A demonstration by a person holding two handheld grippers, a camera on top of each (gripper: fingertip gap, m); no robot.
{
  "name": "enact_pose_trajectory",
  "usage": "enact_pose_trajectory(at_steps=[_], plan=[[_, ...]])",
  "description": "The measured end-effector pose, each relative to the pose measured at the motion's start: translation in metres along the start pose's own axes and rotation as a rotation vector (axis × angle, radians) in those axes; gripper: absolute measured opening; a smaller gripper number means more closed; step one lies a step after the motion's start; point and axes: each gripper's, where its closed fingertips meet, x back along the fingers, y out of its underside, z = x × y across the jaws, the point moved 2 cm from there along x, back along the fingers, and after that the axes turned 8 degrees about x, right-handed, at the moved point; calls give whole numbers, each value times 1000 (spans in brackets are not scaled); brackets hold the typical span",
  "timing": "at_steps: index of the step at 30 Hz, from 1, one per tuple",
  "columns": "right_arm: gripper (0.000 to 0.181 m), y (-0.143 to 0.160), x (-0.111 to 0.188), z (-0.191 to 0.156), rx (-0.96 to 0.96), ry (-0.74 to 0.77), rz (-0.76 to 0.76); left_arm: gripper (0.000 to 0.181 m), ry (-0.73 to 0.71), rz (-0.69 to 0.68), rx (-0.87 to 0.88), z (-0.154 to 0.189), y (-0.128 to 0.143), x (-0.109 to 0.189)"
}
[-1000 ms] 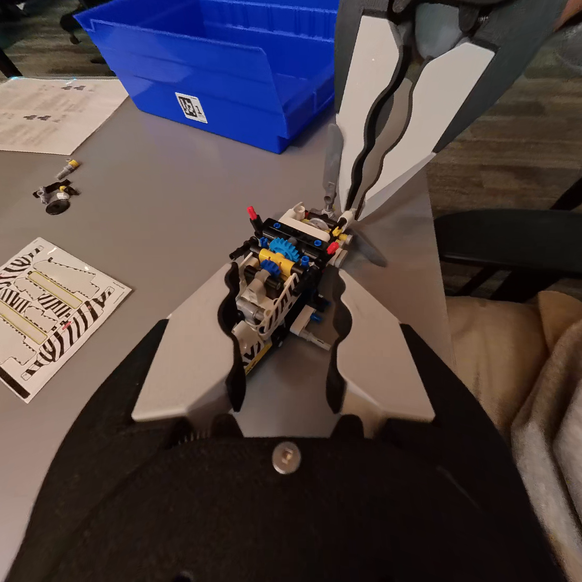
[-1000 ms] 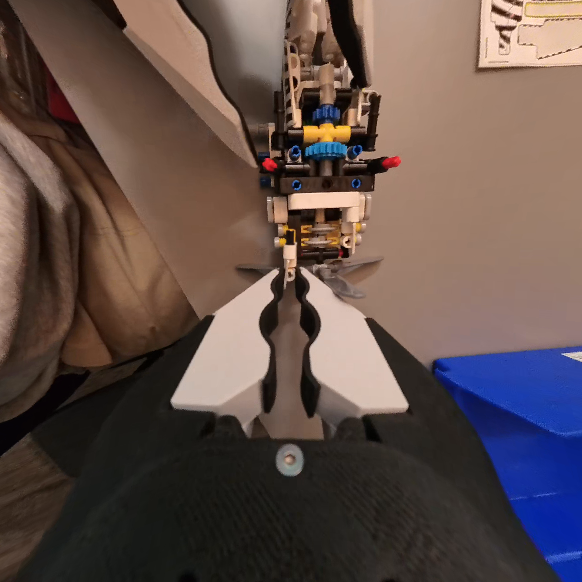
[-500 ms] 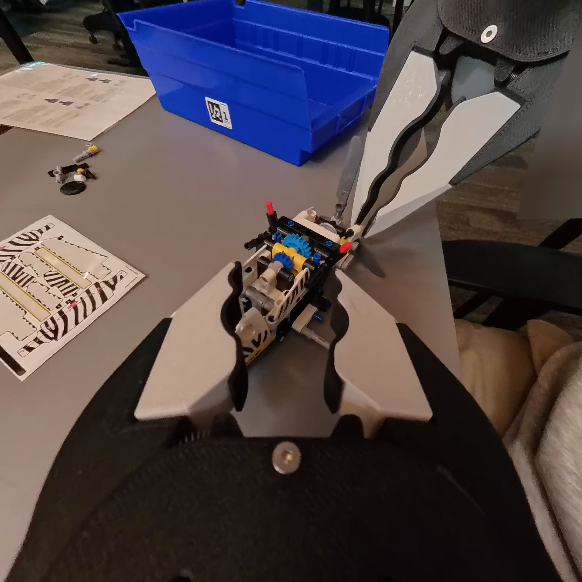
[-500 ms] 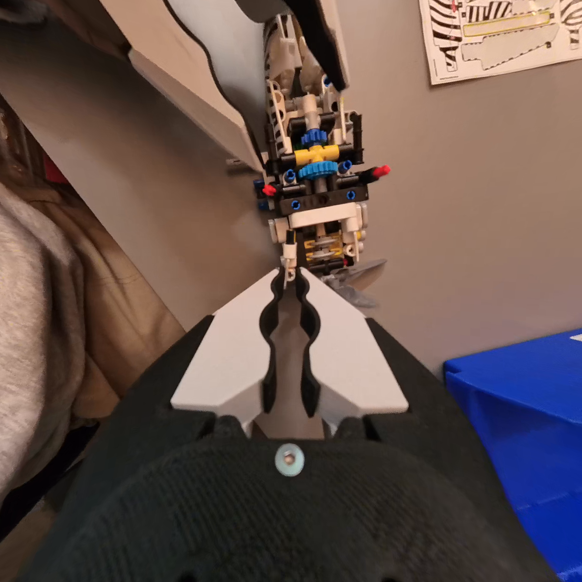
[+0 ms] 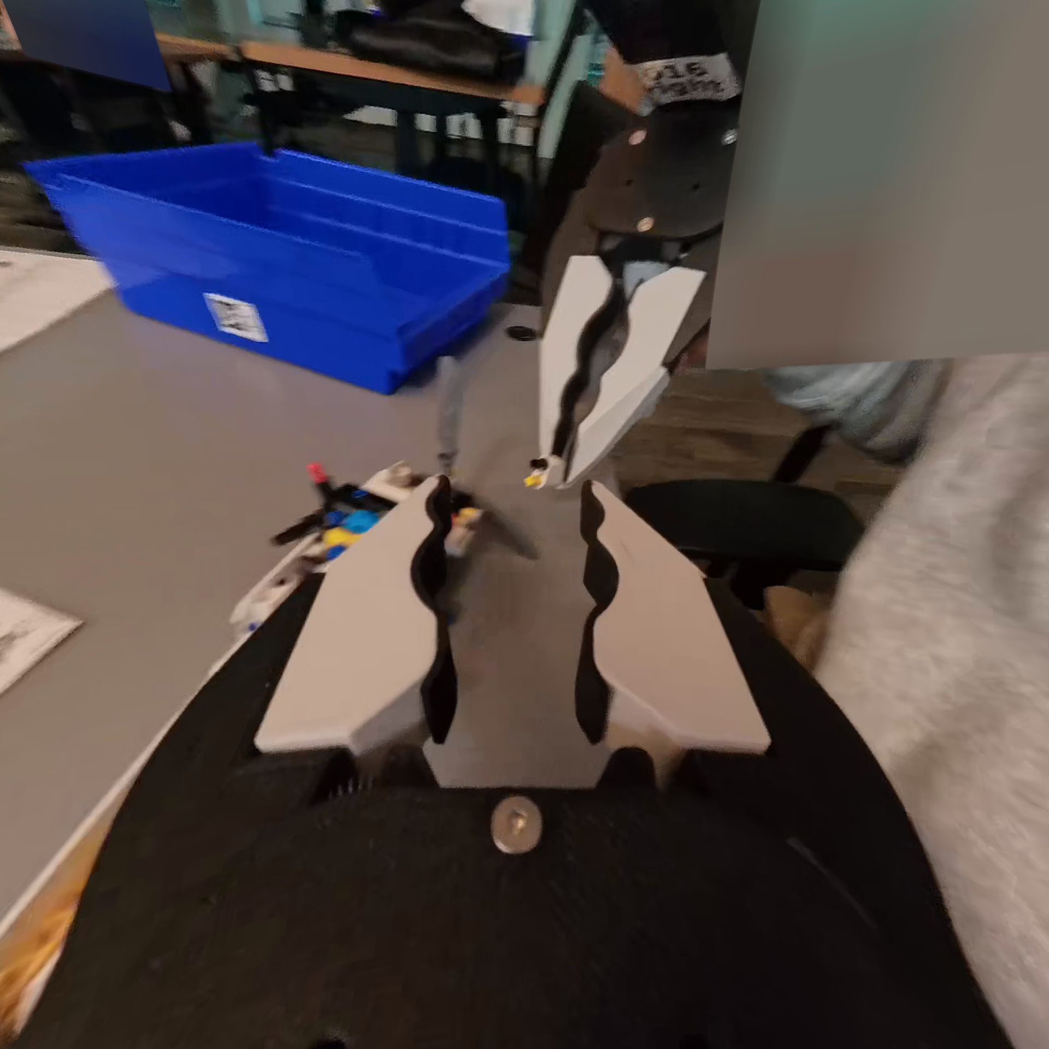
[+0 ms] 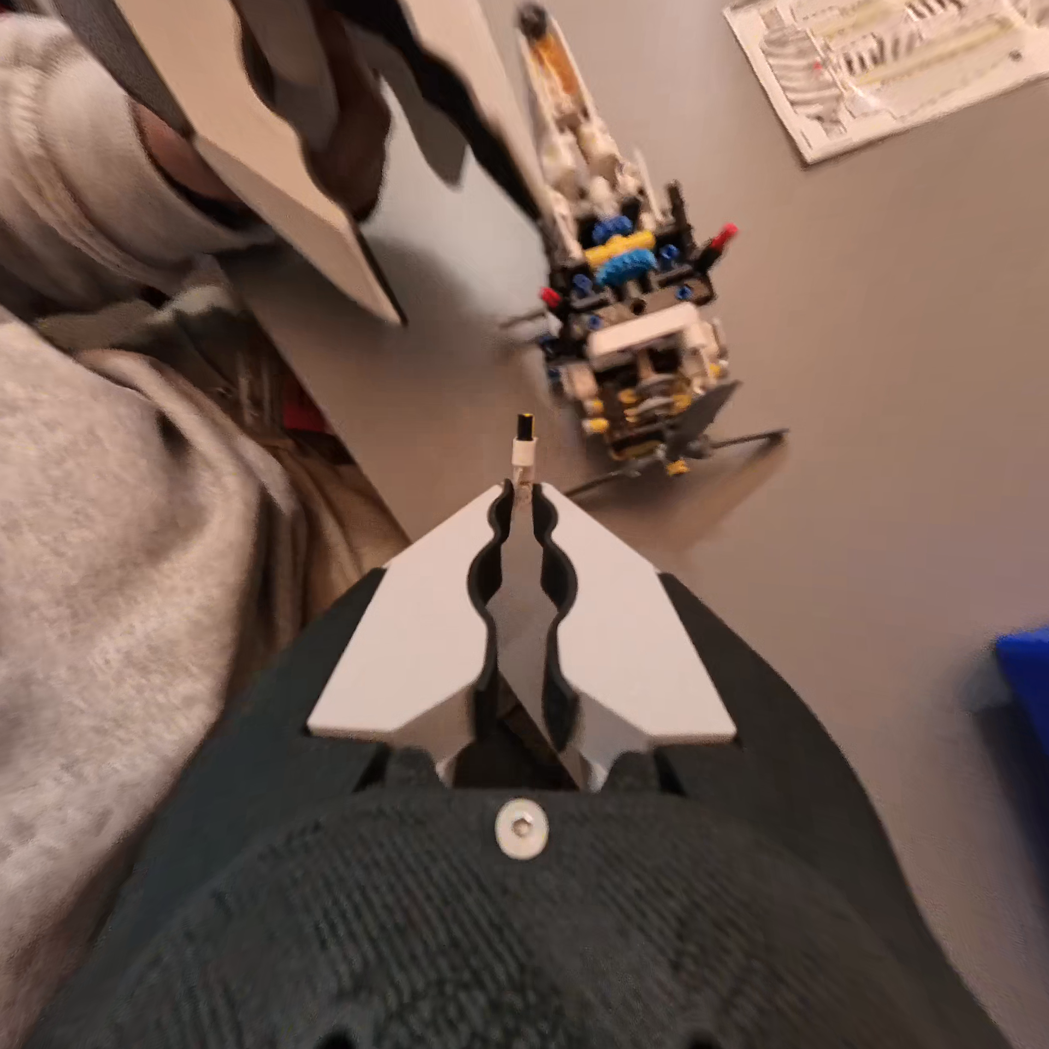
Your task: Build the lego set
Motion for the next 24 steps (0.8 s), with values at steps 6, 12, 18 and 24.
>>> enact_pose_trajectory(at_steps=[6, 12, 18, 24], plan=[[5, -16, 6, -27, 193, 1, 112, 30, 192, -91, 95, 39, 7, -23], [5, -29, 20, -37, 278, 5, 250, 6, 216, -30, 119, 44, -5, -16], [3, -47, 40, -40, 248, 0, 579, 3, 410, 223, 422, 41, -29, 0], [2, -51, 39, -43, 208, -3, 681, 3, 473, 296, 486, 41, -29, 5]])
